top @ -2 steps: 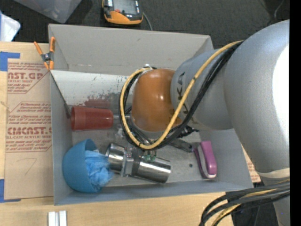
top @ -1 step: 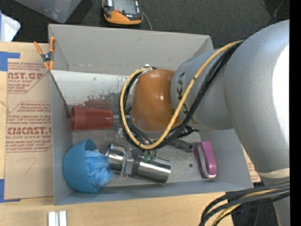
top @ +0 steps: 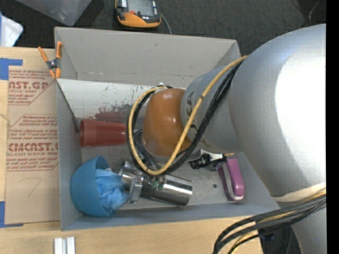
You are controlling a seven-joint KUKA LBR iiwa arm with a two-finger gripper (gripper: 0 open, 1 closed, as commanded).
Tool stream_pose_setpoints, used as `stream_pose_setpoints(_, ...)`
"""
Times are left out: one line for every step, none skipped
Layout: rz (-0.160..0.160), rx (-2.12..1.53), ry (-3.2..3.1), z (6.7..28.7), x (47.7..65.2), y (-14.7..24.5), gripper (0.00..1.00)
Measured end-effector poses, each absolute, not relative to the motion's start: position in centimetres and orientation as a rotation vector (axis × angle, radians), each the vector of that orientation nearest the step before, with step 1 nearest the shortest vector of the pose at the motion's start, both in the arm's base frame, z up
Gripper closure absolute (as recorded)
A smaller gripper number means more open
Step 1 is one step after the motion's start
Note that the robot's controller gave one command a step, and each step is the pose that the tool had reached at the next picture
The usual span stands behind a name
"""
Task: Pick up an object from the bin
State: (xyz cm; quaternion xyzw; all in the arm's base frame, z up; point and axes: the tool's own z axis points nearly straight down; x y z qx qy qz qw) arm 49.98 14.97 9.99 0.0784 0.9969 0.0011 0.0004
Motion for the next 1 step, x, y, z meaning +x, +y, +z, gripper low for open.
stream_pose_setpoints(0.002,0.118,3.140,8.39,50.99,14.27,0.00)
